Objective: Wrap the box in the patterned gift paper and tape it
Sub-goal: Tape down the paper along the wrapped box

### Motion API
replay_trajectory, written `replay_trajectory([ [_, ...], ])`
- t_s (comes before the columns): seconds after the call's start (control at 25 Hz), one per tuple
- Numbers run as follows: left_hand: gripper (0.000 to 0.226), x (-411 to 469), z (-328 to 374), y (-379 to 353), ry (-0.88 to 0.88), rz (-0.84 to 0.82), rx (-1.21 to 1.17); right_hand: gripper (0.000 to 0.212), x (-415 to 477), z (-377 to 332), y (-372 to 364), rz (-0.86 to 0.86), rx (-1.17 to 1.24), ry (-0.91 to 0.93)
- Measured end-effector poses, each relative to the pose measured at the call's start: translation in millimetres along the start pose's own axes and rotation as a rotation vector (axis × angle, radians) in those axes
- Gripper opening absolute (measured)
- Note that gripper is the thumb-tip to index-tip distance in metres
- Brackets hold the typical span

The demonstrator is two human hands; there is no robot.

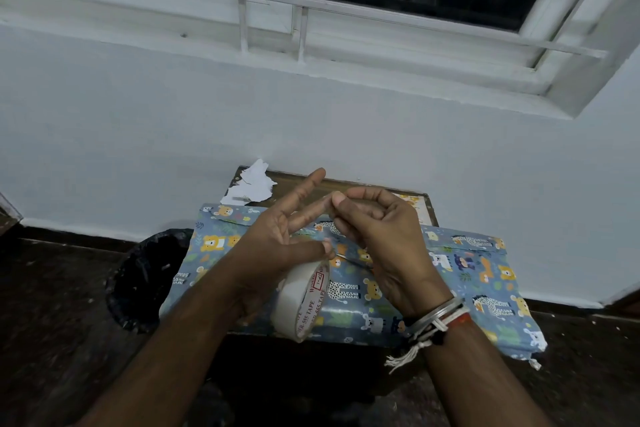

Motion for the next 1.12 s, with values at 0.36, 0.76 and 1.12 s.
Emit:
replay_trajectory([
  [0.36, 0.099, -3.5, -0.1, 17.3, 0.055, 0.050, 0.006, 0.041, -2.1, -13.0, -19.1, -0.083, -0.276, 0.341],
  [0.76, 0.102, -13.4, -16.0, 47.5, 0.312, 0.307, -0.170, 0.045, 28.5, 14.3, -34.4, -0.338, -0.550, 0.241],
  [1.12, 0.101, -16.4, -16.1, 47.1, 0.345, 0.345, -0.157, 0.047, 33.1, 29.2, -48.3, -0.358, -0.780, 0.318],
])
Point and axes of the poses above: each hand's wrist, its own x-axis towards the middle knuckle, its own y-axis out of the back of the hand, z = x × y, the point moved 5 cm from there along x, towards the middle knuckle, and after that the axes turned 12 degrees about z, right-handed, at the moved point
